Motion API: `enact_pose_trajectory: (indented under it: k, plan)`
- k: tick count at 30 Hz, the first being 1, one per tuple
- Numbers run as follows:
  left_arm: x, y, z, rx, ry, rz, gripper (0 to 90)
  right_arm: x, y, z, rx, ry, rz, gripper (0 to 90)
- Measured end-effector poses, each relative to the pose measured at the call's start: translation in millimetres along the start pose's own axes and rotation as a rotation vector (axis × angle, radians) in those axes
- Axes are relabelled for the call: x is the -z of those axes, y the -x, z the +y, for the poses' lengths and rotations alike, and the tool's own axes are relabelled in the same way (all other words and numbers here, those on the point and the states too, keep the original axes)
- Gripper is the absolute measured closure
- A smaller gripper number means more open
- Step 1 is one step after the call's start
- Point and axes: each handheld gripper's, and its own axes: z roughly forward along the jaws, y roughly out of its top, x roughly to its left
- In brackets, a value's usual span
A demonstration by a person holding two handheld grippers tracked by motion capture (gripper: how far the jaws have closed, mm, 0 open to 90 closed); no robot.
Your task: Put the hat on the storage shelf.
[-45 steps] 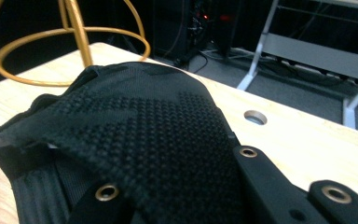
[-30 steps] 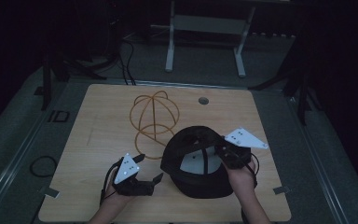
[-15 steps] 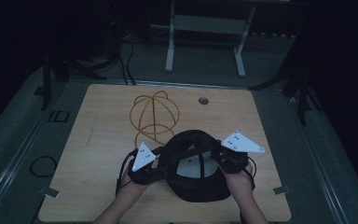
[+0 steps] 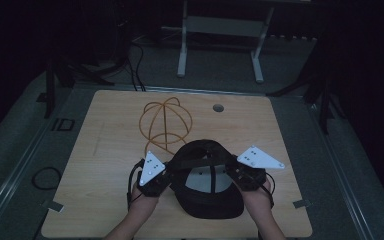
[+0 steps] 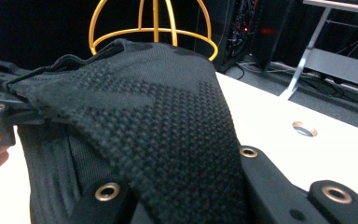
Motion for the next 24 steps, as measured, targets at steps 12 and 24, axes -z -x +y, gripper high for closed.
enact_pose_trajectory:
  k: [12, 24]
  plan:
    - [6.9, 3.0, 16.4, -0.002, 0.022, -0.037, 88.5, 13.9, 2.0, -13.8, -0.011, 0.007, 0.038, 79.1]
    - [18.2, 13.6, 34.9, -0.047, 0.088, -0.039, 88.5, 44.4, 2.1, -34.7, 0.001, 0.008, 0.130, 51.0]
